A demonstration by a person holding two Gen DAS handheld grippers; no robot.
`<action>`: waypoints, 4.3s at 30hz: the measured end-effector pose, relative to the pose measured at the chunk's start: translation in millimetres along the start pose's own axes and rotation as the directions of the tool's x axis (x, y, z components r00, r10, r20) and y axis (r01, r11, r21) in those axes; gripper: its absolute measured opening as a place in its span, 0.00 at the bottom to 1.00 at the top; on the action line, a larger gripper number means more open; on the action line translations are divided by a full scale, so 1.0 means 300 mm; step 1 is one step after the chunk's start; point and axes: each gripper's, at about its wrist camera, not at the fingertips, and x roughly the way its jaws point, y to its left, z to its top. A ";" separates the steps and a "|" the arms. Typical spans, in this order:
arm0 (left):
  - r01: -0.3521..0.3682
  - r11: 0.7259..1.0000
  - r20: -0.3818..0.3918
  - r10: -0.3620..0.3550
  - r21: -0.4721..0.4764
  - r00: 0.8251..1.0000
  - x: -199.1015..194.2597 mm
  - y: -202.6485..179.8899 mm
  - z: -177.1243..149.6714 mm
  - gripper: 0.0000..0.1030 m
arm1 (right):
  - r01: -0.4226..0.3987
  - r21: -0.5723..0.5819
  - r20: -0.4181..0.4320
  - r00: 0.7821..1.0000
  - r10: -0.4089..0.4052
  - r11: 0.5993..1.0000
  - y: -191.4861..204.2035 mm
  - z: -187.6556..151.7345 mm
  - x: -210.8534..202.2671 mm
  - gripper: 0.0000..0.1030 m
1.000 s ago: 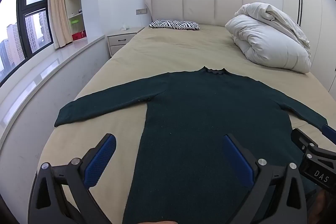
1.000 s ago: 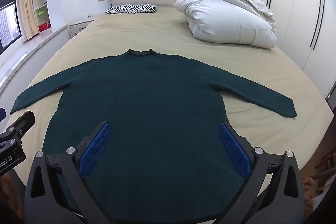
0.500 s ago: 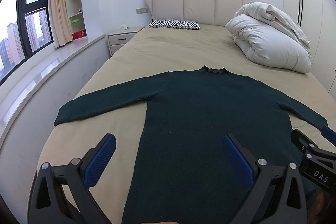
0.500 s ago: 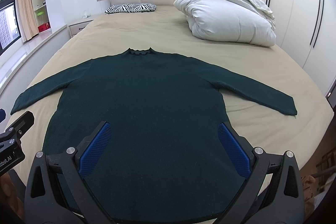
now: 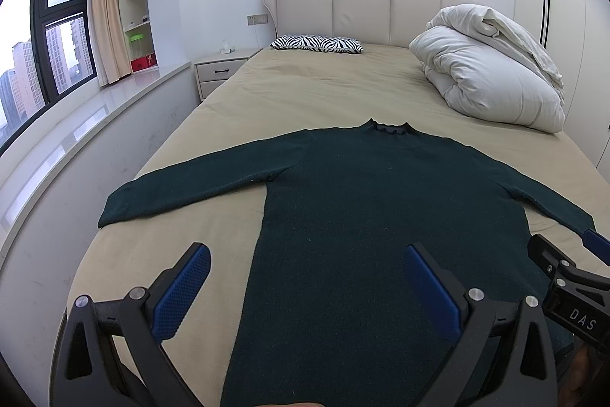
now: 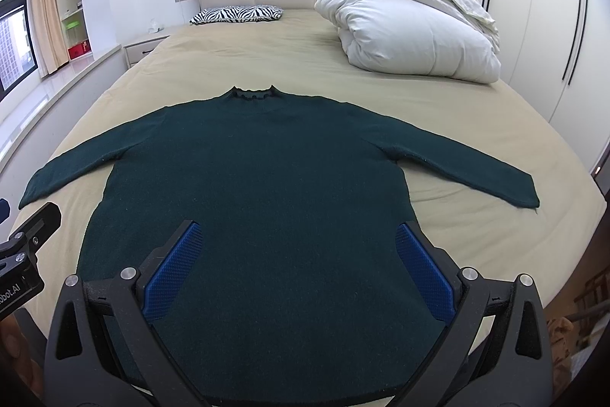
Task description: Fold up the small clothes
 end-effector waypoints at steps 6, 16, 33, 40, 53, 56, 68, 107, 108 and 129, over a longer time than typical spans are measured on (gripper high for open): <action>0.002 1.000 -0.001 -0.002 -0.001 1.000 0.000 0.001 0.001 1.00 | -0.003 0.001 -0.002 1.000 0.003 1.000 0.000 0.002 -0.005 1.00; 0.000 1.000 -0.001 0.000 0.000 1.000 0.000 0.000 0.001 1.00 | -0.004 0.003 -0.005 1.000 0.004 1.000 -0.005 -0.009 0.001 1.00; 0.001 1.000 0.000 -0.001 -0.001 1.000 0.002 0.006 -0.002 1.00 | -0.005 0.004 -0.007 1.000 0.005 1.000 -0.006 -0.012 0.003 1.00; 0.000 1.000 -0.001 0.000 -0.001 1.000 -0.003 -0.002 -0.002 1.00 | -0.005 0.005 -0.008 1.000 0.005 1.000 -0.006 -0.012 0.005 1.00; 0.001 1.000 -0.005 -0.001 -0.005 1.000 0.002 0.007 -0.006 1.00 | -0.004 0.003 -0.013 1.000 0.004 1.000 0.002 -0.020 0.014 1.00; -0.010 1.000 -0.012 0.010 -0.013 1.000 0.015 0.018 -0.026 1.00 | -0.008 0.004 -0.018 1.000 0.008 1.000 0.003 -0.021 0.017 1.00; -0.077 0.996 -0.052 0.080 0.052 0.995 0.086 0.008 -0.114 1.00 | -0.032 0.166 -0.093 0.995 0.048 0.986 -0.241 -0.020 0.119 1.00; 0.341 0.918 -0.220 -0.381 -0.202 0.898 0.475 0.019 -0.040 0.99 | -0.061 0.823 0.051 0.998 0.033 0.564 -1.486 0.067 0.659 0.07; 0.346 0.914 -0.212 -0.389 -0.213 0.897 0.469 0.036 -0.041 0.99 | -0.086 0.798 0.067 0.996 0.053 0.596 -1.438 0.121 0.658 0.07; 0.402 0.855 -0.143 -0.465 -0.328 0.874 0.634 0.166 0.093 0.99 | -0.429 0.232 -0.183 0.863 0.472 0.873 -0.063 0.379 1.014 0.46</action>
